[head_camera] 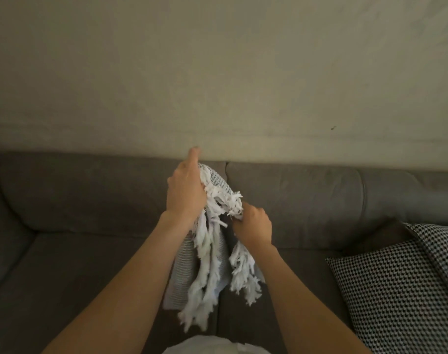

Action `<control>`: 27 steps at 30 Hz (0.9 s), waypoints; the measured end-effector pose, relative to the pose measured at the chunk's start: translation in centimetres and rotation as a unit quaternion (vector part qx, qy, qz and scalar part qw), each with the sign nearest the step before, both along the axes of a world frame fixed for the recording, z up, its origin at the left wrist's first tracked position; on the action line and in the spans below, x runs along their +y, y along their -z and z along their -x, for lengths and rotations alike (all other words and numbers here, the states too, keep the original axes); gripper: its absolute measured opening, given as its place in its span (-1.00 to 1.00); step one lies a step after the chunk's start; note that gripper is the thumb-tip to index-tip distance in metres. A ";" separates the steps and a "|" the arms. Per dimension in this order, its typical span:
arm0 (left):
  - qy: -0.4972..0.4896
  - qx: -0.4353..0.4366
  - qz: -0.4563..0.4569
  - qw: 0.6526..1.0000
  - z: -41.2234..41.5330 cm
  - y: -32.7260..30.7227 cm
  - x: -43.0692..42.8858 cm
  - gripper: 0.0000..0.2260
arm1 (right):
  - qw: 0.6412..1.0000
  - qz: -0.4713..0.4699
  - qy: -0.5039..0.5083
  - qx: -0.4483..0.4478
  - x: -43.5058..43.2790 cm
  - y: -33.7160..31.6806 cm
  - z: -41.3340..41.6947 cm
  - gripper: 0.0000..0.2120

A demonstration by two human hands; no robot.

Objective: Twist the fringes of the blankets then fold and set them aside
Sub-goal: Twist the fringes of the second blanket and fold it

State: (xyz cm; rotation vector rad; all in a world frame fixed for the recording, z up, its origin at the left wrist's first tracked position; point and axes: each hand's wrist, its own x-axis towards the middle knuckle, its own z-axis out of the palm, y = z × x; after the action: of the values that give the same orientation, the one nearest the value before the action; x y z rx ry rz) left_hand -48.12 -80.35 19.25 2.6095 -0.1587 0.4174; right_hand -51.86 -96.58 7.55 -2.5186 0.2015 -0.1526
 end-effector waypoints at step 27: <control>-0.111 0.021 0.240 0.964 0.5 1.9 -1.1 -0.65 | 0.984 -0.072 -0.111 -0.116 1.8 0.3 -0.7 -0.83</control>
State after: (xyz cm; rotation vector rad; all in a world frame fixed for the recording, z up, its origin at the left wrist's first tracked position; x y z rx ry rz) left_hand -48.65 -81.45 17.35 2.1568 0.2280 0.4164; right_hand -51.12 -94.77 7.23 -2.3352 -0.1570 -0.3268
